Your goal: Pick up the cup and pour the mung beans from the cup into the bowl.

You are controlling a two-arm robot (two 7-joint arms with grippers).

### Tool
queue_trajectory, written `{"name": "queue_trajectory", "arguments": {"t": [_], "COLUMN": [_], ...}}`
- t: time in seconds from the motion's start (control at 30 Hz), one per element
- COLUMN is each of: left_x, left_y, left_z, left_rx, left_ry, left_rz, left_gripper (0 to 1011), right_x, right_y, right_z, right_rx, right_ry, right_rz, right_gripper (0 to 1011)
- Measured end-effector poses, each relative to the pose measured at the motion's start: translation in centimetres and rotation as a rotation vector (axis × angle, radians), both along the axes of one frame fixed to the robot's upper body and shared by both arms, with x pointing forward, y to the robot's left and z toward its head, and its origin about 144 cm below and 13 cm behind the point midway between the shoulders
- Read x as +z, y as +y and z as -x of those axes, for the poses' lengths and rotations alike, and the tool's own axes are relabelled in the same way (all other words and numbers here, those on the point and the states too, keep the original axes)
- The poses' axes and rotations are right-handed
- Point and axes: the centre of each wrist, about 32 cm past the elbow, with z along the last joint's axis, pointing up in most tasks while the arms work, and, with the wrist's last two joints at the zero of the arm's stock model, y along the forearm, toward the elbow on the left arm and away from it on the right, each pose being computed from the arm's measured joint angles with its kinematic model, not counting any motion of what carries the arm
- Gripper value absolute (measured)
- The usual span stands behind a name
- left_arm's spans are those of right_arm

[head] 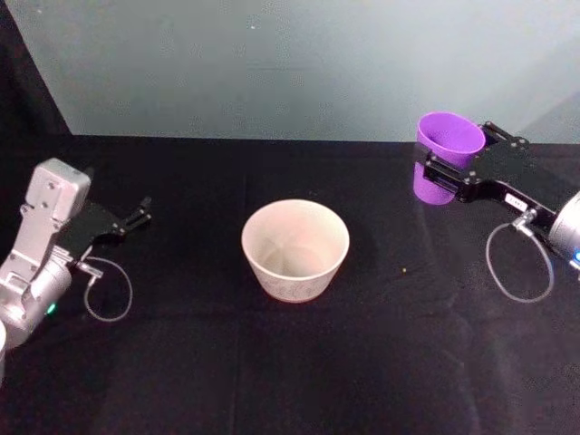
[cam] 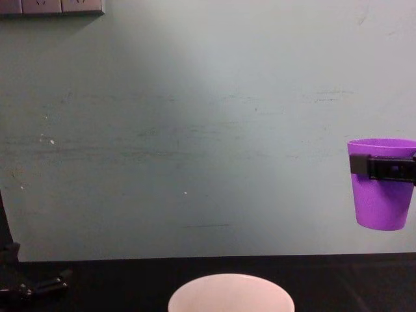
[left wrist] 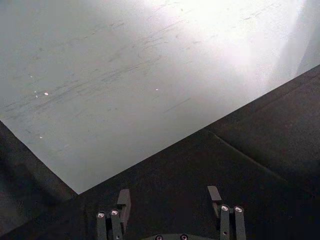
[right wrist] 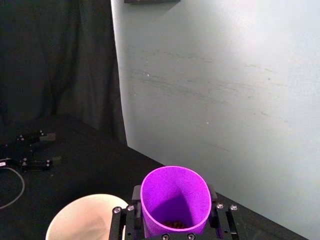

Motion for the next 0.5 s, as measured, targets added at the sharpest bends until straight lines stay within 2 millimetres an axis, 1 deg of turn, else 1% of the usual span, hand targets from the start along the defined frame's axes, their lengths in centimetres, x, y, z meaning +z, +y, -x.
{"name": "queue_trajectory", "arguments": {"t": [0.37, 0.5], "left_x": [0.00, 0.00], "left_y": [0.00, 0.00], "left_z": [0.00, 0.00], "left_rx": [0.000, 0.000], "left_ry": [0.000, 0.000], "left_rz": [0.000, 0.000], "left_gripper": [1000, 1000], "right_x": [0.01, 0.17], "right_y": [0.05, 0.39], "right_z": [-0.10, -0.98], "right_rx": [0.003, 0.010], "right_ry": [0.000, 0.004], "right_rz": [0.002, 0.002], "right_gripper": [731, 731]}}
